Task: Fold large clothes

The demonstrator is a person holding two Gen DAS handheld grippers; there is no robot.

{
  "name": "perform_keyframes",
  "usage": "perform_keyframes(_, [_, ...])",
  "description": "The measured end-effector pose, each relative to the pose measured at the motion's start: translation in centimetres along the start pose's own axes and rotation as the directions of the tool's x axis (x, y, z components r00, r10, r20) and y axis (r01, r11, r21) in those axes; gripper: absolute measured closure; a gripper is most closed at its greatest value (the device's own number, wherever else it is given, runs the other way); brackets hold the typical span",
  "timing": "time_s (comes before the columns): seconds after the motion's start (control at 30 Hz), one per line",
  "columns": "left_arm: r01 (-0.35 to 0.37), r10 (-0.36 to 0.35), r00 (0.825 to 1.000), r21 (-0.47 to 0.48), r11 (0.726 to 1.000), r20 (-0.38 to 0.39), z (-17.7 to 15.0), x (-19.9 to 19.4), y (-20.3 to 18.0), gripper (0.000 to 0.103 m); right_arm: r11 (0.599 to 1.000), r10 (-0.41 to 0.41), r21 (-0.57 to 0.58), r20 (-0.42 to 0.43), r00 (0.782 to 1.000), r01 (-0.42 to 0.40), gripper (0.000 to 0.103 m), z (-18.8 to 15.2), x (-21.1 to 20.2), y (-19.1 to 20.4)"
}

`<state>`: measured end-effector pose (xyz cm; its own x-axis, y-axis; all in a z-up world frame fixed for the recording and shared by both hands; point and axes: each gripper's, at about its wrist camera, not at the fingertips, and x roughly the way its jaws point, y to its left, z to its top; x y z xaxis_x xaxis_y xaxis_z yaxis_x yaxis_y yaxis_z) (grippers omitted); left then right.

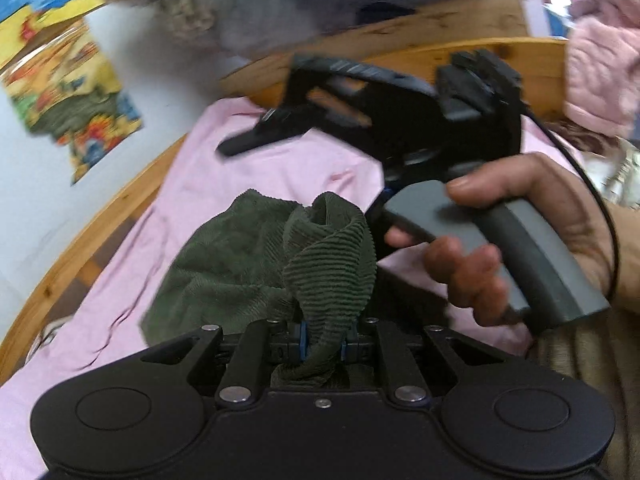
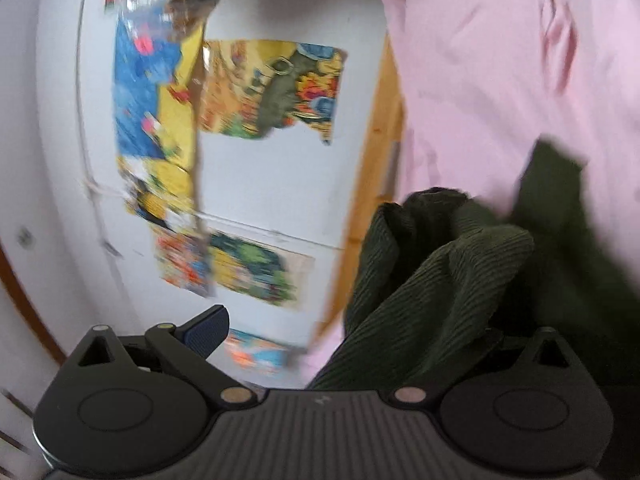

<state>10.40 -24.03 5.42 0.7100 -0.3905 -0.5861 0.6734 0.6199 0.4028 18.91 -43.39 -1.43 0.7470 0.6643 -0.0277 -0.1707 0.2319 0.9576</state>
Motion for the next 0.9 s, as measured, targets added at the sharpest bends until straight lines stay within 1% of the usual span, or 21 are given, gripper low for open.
perform_keyframes(0.07, [0.021, -0.021, 1.000, 0.015, 1.000, -0.009, -0.1, 0.7, -1.3, 0.088, 0.997, -0.077, -0.009, 0.005, 0.997, 0.078, 0.000, 0.0, -0.6, -0.7])
perform_keyframes(0.17, [0.033, -0.033, 0.999, 0.017, 0.999, -0.019, -0.3, 1.7, -2.1, 0.087, 0.991, -0.136, 0.020, 0.036, 0.990, 0.136, 0.001, 0.2, -0.8, -1.5])
perform_keyframes(0.23, [0.037, -0.037, 0.999, 0.011, 0.999, -0.018, -0.5, 2.0, -2.2, 0.087, 0.985, -0.171, -0.008, 0.064, 0.983, 0.172, 0.014, 0.1, -0.7, -1.2])
perform_keyframes(0.3, [0.048, -0.049, 0.999, -0.010, 0.999, -0.013, -0.6, 1.7, -2.1, 0.087, 0.969, -0.220, -0.099, 0.084, 0.972, 0.228, 0.052, -0.3, -0.7, -0.1])
perform_keyframes(0.33, [0.059, -0.059, 0.998, -0.026, 0.998, -0.009, -0.6, 1.6, -1.9, 0.087, 0.953, -0.247, -0.155, 0.102, 0.964, 0.260, 0.061, -0.5, -0.7, 0.6])
perform_keyframes(0.37, [0.070, -0.070, 0.998, -0.043, 0.997, -0.004, -0.9, 1.3, -1.9, 0.087, 0.941, -0.260, -0.192, 0.121, 0.958, 0.279, 0.076, -0.6, -0.9, 1.0])
perform_keyframes(0.4, [0.082, -0.082, 0.997, -0.068, 0.994, 0.001, -0.9, 1.4, -1.7, 0.086, 0.926, -0.274, -0.225, 0.147, 0.950, 0.302, 0.084, -0.8, -1.1, 1.4])
perform_keyframes(0.47, [0.109, -0.108, 0.994, -0.105, 0.988, 0.016, -0.9, 1.7, -1.2, 0.085, 0.894, -0.300, -0.285, 0.191, 0.935, 0.345, 0.087, -0.9, -1.6, 2.1])
perform_keyframes(0.5, [0.127, -0.124, 0.992, -0.121, 0.985, 0.030, -1.1, 1.8, -1.2, 0.083, 0.863, -0.332, -0.326, 0.211, 0.920, 0.386, 0.088, -1.0, -1.8, 2.3])
perform_keyframes(0.53, [0.141, -0.137, 0.990, -0.132, 0.981, 0.040, -1.2, 2.0, -1.1, 0.079, 0.820, -0.379, -0.366, 0.228, 0.897, 0.439, 0.088, -1.1, -1.5, 2.4])
perform_keyframes(0.6, [0.164, -0.157, 0.986, -0.165, 0.972, 0.055, -1.3, 2.4, -1.0, 0.072, 0.770, -0.437, -0.406, 0.228, 0.870, 0.493, 0.088, -1.3, -0.9, 2.1])
perform_keyframes(0.67, [0.188, -0.179, 0.982, -0.211, 0.959, 0.062, -1.3, 2.3, -0.5, 0.056, 0.739, -0.463, -0.434, 0.227, 0.857, 0.515, 0.088, -1.7, -0.1, 1.9])
perform_keyframes(0.7, [0.210, -0.198, 0.977, -0.240, 0.948, 0.076, -1.3, 2.0, 0.2, 0.042, 0.723, -0.475, -0.448, 0.231, 0.849, 0.526, 0.088, -1.9, 0.4, 1.9])
perform_keyframes(0.73, [0.238, -0.220, 0.971, -0.269, 0.933, 0.097, -1.5, 1.4, 0.9, 0.034, 0.705, -0.488, -0.459, 0.239, 0.840, 0.541, 0.088, -2.1, 0.8, 2.0])
perform_keyframes(0.8, [0.290, -0.257, 0.956, -0.318, 0.903, 0.142, -2.0, 0.1, 2.4, 0.027, 0.679, -0.518, -0.463, 0.246, 0.819, 0.569, 0.088, -2.4, 1.5, 1.8])
perform_keyframes(0.83, [0.302, -0.259, 0.951, -0.342, 0.890, 0.166, -2.5, -0.8, 3.3, 0.023, 0.670, -0.531, -0.460, 0.250, 0.809, 0.582, 0.088, -2.6, 1.8, 1.7])
perform_keyframes(0.87, [0.299, -0.244, 0.951, -0.365, 0.882, 0.189, -3.0, -1.7, 4.0, 0.021, 0.662, -0.542, -0.460, 0.253, 0.802, 0.592, 0.088, -2.7, 2.0, 1.5])
perform_keyframes(0.9, [0.283, -0.212, 0.953, -0.391, 0.876, 0.215, -3.8, -2.6, 4.9, 0.015, 0.651, -0.552, -0.463, 0.256, 0.794, 0.602, 0.087, -2.9, 2.1, 1.6])
